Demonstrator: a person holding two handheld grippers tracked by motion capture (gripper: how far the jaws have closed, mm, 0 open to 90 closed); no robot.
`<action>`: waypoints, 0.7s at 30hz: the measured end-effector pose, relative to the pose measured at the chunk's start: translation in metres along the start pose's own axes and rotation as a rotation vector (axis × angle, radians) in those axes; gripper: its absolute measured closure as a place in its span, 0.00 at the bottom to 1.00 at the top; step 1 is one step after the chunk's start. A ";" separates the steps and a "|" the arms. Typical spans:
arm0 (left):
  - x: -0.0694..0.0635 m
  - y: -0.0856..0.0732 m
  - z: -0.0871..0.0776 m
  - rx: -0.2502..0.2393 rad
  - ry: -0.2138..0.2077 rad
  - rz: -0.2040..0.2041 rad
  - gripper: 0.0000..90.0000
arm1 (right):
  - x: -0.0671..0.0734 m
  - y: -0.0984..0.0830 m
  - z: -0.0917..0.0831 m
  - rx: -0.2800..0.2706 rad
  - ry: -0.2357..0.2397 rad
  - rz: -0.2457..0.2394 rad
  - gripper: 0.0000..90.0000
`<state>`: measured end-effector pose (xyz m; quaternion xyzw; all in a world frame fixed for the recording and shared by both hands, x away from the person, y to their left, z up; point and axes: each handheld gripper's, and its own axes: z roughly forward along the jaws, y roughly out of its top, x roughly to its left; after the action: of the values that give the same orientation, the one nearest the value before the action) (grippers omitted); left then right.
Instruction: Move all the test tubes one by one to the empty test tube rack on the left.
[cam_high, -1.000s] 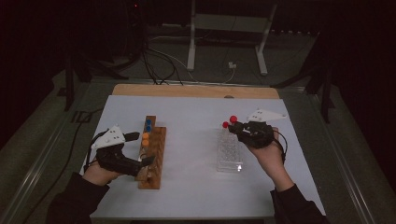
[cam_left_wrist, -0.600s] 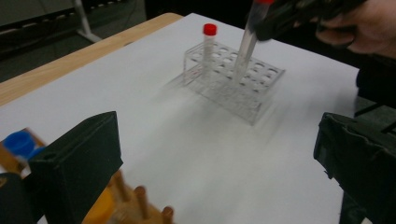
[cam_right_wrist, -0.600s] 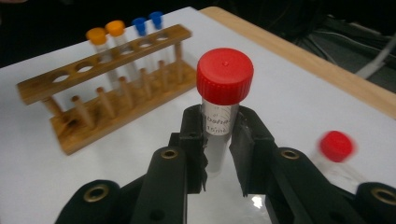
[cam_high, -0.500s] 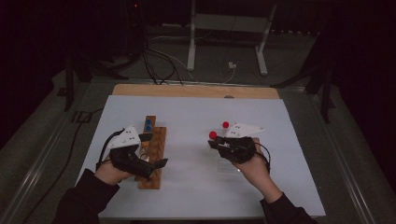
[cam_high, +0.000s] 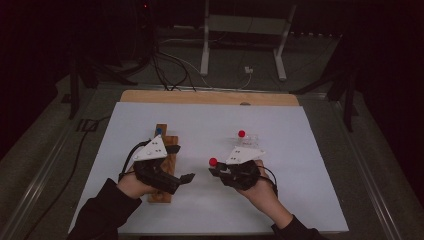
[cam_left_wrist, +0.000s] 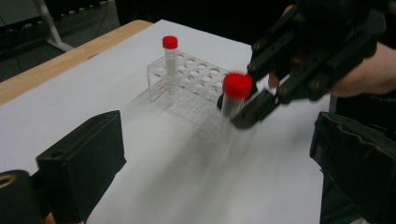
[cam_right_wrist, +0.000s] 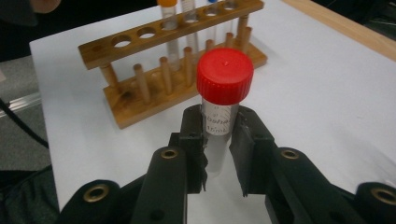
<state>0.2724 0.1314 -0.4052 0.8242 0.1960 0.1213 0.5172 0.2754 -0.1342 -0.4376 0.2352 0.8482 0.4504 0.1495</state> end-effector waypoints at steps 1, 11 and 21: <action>-0.001 0.001 0.001 -0.002 -0.006 0.005 0.05 | 0.002 0.000 0.001 0.001 0.007 -0.001 0.84; -0.010 0.008 0.018 0.013 -0.024 0.041 0.23 | 0.009 -0.001 0.006 0.010 0.032 -0.012 0.84; -0.012 0.008 0.031 0.021 -0.016 0.061 0.49 | 0.009 -0.002 0.006 0.013 0.042 -0.009 0.84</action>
<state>0.2756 0.0976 -0.4111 0.8361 0.1681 0.1282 0.5062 0.2699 -0.1257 -0.4432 0.2229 0.8550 0.4493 0.1319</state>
